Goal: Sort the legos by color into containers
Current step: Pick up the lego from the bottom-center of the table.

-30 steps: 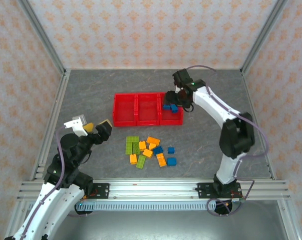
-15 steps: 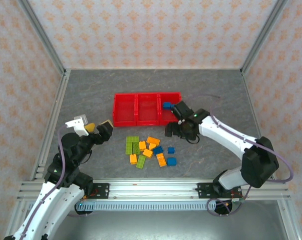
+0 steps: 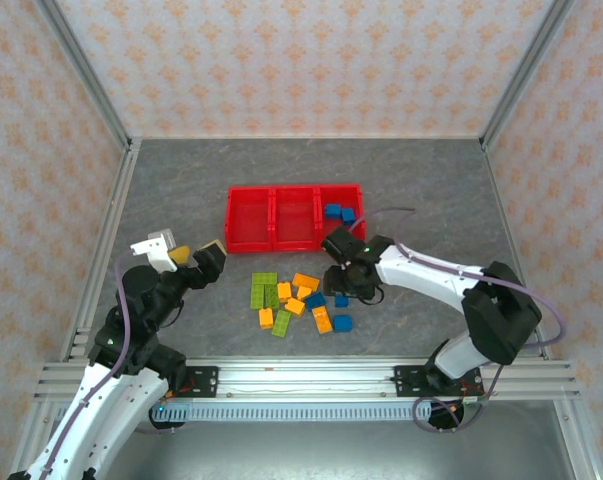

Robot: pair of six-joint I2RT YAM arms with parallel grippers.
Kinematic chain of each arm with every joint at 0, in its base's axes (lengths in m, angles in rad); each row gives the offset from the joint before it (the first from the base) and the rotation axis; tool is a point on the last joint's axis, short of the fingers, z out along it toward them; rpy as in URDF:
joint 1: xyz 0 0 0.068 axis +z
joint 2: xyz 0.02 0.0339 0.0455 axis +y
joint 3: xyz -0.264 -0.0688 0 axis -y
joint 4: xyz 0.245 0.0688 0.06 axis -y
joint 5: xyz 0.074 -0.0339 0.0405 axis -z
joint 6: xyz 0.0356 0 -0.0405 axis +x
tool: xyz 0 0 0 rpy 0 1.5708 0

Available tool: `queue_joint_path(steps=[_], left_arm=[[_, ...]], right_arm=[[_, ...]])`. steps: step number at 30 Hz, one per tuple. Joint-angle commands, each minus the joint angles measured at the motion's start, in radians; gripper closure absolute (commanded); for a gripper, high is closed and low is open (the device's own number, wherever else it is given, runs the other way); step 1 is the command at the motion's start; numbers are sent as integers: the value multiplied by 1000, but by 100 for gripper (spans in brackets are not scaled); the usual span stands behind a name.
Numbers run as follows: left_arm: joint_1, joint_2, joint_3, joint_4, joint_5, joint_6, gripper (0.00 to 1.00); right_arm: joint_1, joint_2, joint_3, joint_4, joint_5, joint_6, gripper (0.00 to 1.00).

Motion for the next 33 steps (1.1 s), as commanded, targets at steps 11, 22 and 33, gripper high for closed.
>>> queue_joint_path(steps=[11, 22, 33], left_arm=[[8, -7, -13, 34, 20, 9, 1], [8, -5, -13, 33, 19, 7, 1], [8, -2, -13, 32, 19, 7, 1]], right_arm=[[16, 81, -36, 42, 24, -7, 35], [15, 91, -34, 31, 48, -20, 63], [16, 25, 217, -131, 190, -97, 69]])
